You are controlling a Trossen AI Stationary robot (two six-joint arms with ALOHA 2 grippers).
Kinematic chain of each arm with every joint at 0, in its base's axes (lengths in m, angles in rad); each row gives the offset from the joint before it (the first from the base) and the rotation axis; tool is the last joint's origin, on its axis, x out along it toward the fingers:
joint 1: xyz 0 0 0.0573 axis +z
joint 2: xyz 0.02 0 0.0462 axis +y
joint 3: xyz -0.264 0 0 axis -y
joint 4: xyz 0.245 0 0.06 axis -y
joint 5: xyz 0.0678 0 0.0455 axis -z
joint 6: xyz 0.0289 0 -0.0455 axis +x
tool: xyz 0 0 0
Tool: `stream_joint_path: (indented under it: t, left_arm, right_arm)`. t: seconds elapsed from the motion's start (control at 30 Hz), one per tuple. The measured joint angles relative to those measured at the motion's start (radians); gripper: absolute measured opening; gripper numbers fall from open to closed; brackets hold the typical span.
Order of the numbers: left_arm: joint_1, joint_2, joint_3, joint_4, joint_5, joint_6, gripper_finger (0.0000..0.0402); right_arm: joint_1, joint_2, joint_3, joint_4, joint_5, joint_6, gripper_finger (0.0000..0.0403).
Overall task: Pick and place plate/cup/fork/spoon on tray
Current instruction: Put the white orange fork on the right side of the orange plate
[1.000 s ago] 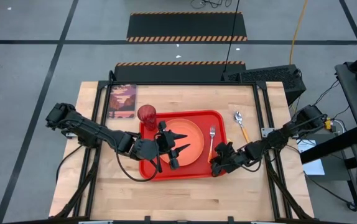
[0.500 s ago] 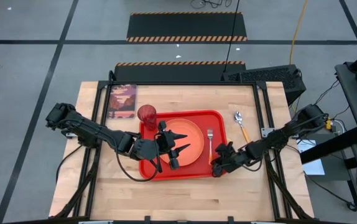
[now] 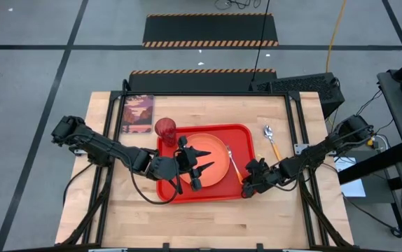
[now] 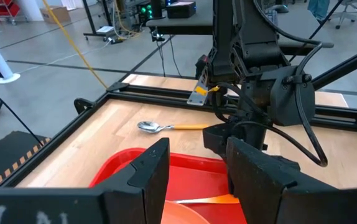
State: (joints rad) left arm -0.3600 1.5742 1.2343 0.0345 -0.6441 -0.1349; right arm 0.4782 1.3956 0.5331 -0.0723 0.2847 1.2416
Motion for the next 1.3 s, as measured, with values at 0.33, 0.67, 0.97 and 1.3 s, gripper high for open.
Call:
stream_joint_path:
  t: [0.33,0.67,0.97,1.3]
  left_arm:
    - [0.000,0.000,0.000,0.000,0.000,0.000,0.0163]
    - [0.000,0.000,0.000,0.000,0.000,0.000,0.0163]
    - [0.000,0.000,0.000,0.002,0.000,0.000,0.0163]
    - [0.000,0.000,0.000,0.001,0.000,0.000,0.0163]
  right_arm:
    - [0.003,-0.001,0.000,0.011,0.027,0.021,0.0043]
    - [0.003,0.018,0.001,0.028,0.029,0.028,0.0043]
    - [0.003,0.058,0.004,0.073,0.035,0.026,0.0043]
    - [-0.001,0.060,0.003,0.084,0.038,0.008,0.0043]
